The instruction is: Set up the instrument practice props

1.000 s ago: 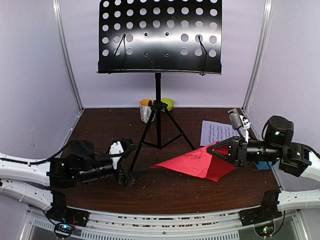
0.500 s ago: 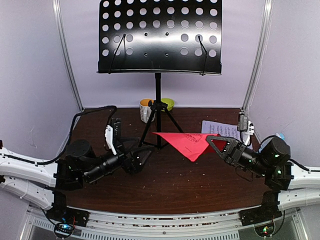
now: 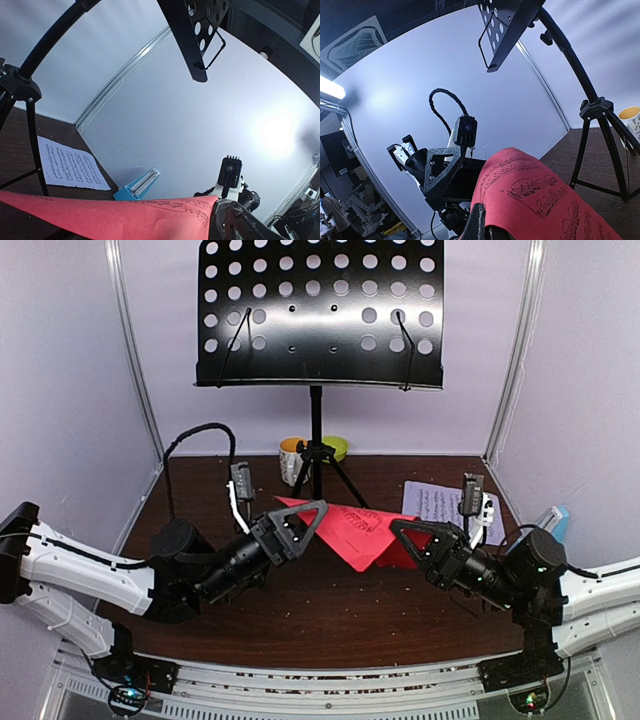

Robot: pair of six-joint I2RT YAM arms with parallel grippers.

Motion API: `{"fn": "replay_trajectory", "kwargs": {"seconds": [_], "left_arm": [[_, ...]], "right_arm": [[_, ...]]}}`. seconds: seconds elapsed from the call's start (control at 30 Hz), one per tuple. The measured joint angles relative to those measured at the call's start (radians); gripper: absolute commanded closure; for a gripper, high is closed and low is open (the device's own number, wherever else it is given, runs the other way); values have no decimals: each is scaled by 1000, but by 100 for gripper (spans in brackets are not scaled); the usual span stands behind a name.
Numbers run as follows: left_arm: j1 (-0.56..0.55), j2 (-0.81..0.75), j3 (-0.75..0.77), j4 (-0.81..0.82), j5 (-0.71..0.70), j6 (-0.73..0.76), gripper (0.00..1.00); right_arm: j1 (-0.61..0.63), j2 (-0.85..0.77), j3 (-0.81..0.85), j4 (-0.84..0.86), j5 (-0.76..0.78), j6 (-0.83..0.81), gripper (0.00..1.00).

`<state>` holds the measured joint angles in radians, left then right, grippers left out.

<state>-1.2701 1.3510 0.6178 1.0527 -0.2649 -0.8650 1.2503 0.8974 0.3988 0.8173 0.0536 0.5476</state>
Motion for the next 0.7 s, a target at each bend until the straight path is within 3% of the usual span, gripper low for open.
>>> {"fn": "replay_trajectory", "kwargs": {"seconds": [0.1,0.33,0.37,0.47,0.57,0.6,0.7], "left_arm": [[0,0,0,32,-1,-20,38],[0,3,0,60,-11,-64,93],[0,3,0,60,-11,-70,100],[0,3,0,51,-12,-72,100],[2,-16,0,-8,-9,-56,100],[5,-34,4,-54,-4,-45,100],[16,-122,57,-290,21,24,100]], "right_arm": [[14,21,0,37,14,-30,100],[53,71,0,107,17,-79,99],[55,75,0,114,17,-82,90],[56,84,-1,122,17,-87,58],[57,81,-15,98,16,-84,37],[57,76,-22,69,17,-85,32],[56,43,-49,-25,6,-66,3]]}}
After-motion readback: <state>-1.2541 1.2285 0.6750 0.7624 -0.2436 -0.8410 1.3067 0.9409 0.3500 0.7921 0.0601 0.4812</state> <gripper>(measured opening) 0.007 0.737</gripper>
